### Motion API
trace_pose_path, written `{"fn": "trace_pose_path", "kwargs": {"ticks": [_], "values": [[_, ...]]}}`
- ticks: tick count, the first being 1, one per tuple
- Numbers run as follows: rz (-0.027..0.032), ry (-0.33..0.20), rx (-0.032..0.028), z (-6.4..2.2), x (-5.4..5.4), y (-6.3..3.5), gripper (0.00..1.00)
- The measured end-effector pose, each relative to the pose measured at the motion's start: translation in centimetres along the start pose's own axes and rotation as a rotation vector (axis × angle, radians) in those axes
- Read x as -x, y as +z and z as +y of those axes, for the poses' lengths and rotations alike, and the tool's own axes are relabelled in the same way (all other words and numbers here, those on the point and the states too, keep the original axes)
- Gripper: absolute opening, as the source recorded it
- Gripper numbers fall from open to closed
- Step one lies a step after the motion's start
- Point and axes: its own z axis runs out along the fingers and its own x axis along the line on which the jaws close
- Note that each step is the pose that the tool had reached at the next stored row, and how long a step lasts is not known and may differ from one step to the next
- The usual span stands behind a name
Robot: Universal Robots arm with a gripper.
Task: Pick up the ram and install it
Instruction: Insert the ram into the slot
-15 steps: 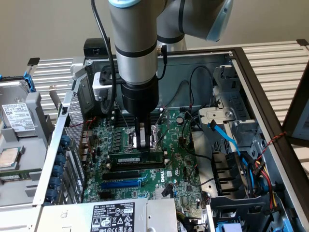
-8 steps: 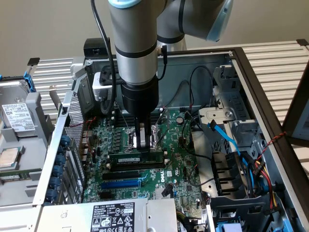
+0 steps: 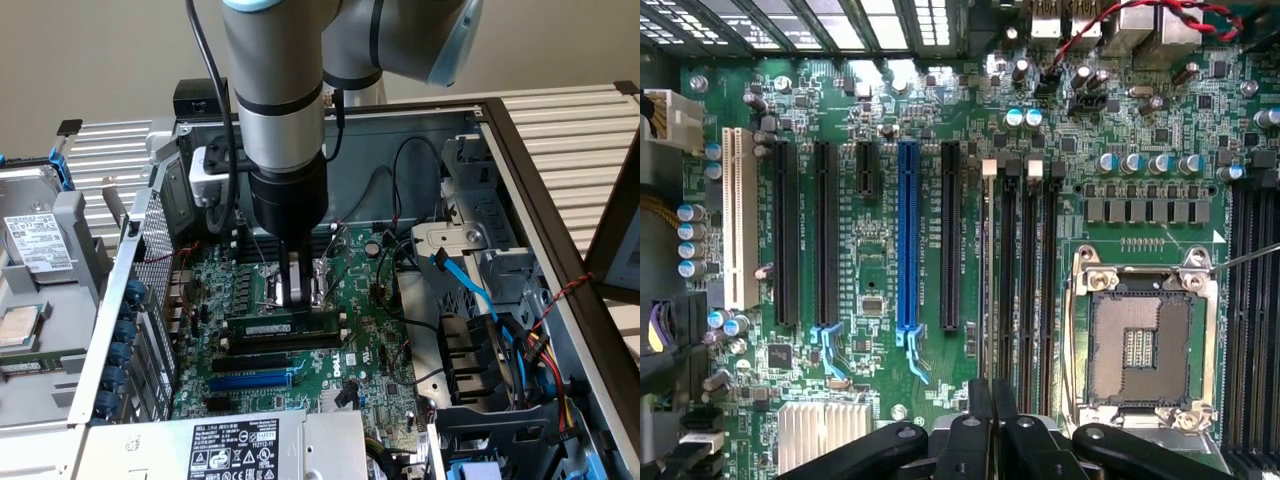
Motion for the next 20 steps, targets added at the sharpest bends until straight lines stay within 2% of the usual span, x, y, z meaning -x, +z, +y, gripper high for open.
{"fn": "trace_pose_path", "kwargs": {"ticks": [1,2,3,4,8,14,20], "values": [[-0.0006,0.0,-0.0134,0.02,0.0,0.0,0.12],[-0.0008,0.0,-0.0224,0.05,0.0,0.0,0.12],[-0.001,0.0,-0.0273,0.11,-0.01,-0.01,0.12],[-0.0012,0.0,-0.0293,0.21,-0.01,-0.01,0.12],[-0.0012,0.0,-0.0302,0.71,-0.03,-0.04,0.12],[-0.0019,0.0,-0.0301,0.83,-0.1,-0.05,0.12],[-0.0139,0.008,-0.0295,0.81,-0.23,-0.05,0.12]]}}
